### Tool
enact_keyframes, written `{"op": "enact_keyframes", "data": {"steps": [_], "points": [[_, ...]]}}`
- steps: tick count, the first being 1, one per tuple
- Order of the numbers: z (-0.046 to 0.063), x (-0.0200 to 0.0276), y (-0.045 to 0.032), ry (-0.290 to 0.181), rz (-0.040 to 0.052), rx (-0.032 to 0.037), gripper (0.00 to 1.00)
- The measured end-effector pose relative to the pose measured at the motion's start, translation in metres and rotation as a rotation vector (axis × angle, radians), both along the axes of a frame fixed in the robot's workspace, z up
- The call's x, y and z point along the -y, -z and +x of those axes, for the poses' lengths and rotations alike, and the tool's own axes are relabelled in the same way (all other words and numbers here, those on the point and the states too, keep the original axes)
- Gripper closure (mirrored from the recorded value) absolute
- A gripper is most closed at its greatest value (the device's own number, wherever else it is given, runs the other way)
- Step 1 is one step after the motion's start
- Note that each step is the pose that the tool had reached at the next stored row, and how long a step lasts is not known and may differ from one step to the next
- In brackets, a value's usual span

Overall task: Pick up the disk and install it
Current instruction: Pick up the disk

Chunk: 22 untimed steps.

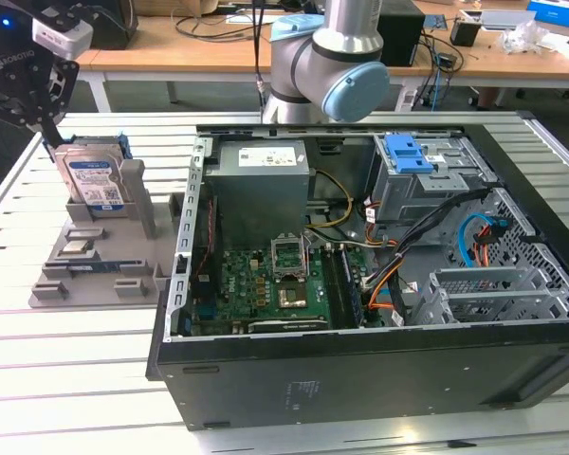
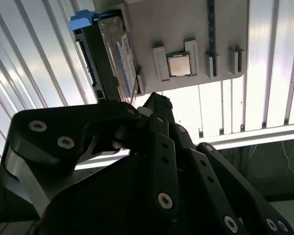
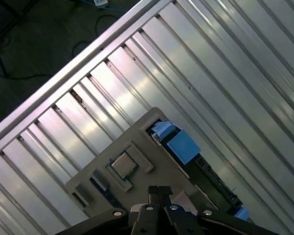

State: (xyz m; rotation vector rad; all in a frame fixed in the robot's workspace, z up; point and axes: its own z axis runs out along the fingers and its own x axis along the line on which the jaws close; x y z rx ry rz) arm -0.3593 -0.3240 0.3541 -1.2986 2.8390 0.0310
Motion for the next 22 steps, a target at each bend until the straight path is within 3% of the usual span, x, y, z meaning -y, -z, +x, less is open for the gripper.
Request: {"op": "enact_keyframes", "data": {"steps": [11,16,22], "points": [[0.0,0.0,0.0,-0.164,0.0,0.0,0.9],[0.0,0.0,0.0,-0.291,0.0,0.0,0.9],[0.0,0.0,0.0,-0.382,0.0,0.0,0.9]]}}
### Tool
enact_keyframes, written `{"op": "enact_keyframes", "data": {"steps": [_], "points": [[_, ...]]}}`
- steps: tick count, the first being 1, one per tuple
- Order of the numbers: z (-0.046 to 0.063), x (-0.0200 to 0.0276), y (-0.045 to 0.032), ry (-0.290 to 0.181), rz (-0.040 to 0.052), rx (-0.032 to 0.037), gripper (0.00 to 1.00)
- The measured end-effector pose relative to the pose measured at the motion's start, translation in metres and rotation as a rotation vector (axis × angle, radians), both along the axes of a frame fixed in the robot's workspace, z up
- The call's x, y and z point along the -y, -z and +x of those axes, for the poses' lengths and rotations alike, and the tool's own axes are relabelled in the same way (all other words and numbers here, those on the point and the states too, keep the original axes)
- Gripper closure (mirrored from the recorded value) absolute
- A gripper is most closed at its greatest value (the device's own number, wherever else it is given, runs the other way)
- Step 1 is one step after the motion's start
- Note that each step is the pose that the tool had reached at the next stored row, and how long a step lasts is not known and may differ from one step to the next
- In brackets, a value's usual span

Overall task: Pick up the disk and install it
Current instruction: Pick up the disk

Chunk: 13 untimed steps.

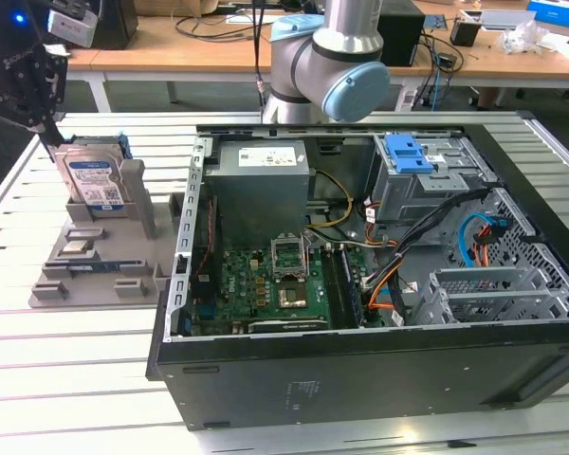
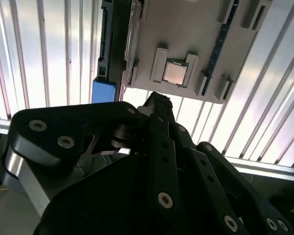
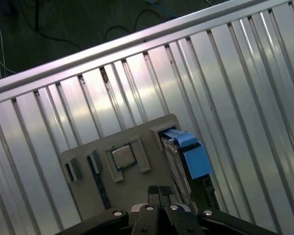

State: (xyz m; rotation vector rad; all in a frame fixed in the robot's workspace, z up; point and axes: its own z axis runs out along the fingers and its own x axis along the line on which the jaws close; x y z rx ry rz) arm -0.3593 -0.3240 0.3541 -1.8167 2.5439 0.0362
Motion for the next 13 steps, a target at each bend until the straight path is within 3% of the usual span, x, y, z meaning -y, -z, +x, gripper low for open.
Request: {"op": "enact_keyframes", "data": {"steps": [8,13], "points": [[0.0,0.0,0.0,-0.122,0.0,0.0,0.9],[0.0,0.0,0.0,-0.235,0.0,0.0,0.9]]}}
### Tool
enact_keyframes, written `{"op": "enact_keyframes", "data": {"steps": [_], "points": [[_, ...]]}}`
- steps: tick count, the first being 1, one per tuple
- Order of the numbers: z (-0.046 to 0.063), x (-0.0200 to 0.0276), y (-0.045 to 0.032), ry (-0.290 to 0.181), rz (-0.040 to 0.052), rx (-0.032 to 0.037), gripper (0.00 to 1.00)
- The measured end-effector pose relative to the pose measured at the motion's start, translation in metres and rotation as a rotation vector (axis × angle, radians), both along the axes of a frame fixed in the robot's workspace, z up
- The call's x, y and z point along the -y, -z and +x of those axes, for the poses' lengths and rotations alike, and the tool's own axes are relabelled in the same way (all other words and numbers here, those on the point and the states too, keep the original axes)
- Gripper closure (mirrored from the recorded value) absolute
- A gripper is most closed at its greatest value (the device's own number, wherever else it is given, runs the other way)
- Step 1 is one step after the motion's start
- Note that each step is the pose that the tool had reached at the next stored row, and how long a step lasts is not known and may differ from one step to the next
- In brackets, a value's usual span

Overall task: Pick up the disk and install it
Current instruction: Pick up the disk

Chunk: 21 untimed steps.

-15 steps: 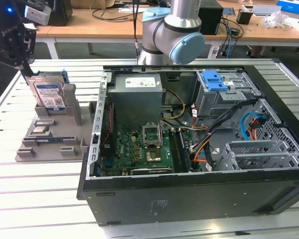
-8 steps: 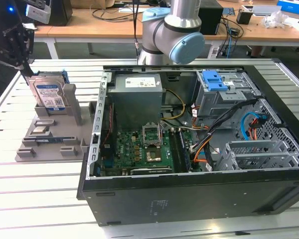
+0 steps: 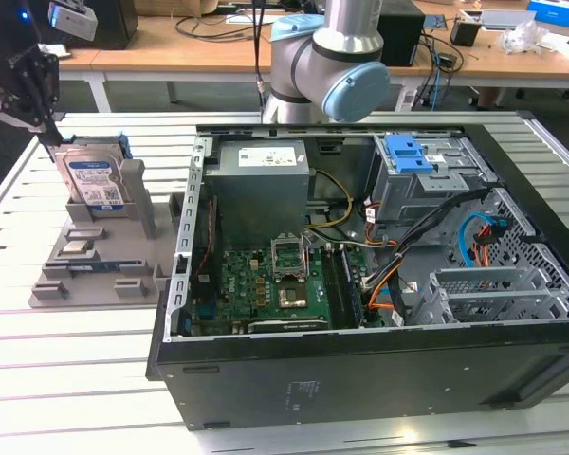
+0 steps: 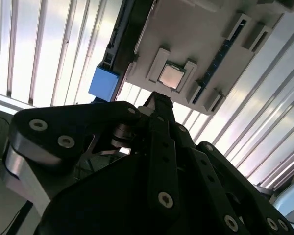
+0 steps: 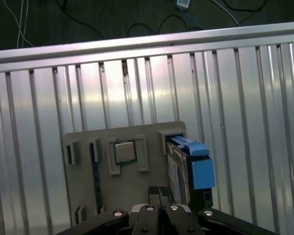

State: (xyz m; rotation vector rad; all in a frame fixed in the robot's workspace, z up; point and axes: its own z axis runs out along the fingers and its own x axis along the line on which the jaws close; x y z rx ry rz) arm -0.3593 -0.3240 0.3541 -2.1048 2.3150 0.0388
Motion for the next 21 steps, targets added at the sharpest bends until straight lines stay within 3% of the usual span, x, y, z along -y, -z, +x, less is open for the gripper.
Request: {"op": "enact_keyframes", "data": {"steps": [13,17,21], "points": [[0.0,0.0,0.0,-0.181,0.0,0.0,0.9],[0.0,0.0,0.0,-0.28,0.0,-0.0001,0.9],[0.0,0.0,0.0,-0.326,0.0,0.0,0.9]]}}
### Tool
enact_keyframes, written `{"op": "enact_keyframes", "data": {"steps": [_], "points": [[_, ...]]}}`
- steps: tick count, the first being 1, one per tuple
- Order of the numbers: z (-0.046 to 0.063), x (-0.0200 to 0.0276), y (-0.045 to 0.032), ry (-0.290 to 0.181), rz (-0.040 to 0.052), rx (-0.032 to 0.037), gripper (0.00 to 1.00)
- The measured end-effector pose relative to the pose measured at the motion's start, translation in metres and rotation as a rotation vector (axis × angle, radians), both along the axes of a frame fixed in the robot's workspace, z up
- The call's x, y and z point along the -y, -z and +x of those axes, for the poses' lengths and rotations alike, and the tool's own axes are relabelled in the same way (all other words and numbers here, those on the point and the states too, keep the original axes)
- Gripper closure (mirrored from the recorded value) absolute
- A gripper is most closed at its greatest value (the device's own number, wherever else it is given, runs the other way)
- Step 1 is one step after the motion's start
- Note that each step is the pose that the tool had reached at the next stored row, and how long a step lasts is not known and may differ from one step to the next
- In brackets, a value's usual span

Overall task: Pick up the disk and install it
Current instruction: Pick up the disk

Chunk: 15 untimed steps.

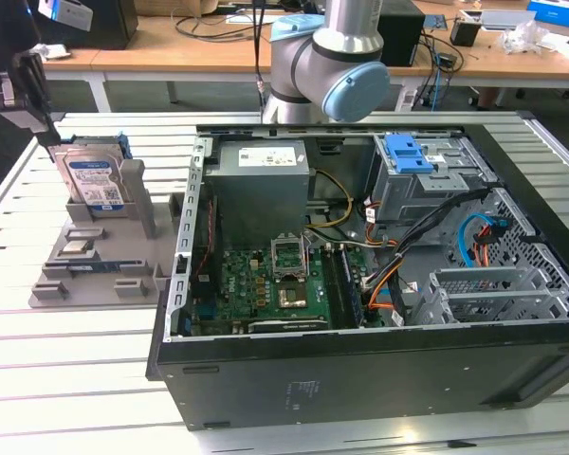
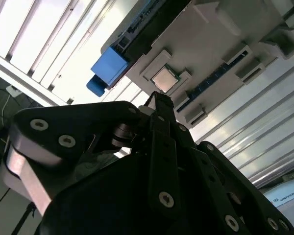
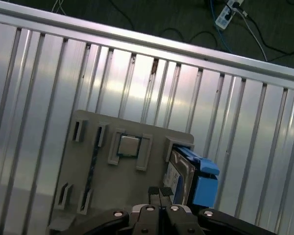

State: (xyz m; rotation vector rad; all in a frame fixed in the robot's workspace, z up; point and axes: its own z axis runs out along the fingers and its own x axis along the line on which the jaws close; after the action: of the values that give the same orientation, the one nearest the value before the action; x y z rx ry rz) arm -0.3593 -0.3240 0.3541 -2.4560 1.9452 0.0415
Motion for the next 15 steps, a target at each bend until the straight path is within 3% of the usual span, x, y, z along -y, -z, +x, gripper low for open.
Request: {"op": "enact_keyframes", "data": {"steps": [9,15], "points": [[0.0,0.0,0.0,-0.15,0.0,0.0,0.9],[0.0,0.0,0.0,-0.225,0.0,0.0,0.9]]}}
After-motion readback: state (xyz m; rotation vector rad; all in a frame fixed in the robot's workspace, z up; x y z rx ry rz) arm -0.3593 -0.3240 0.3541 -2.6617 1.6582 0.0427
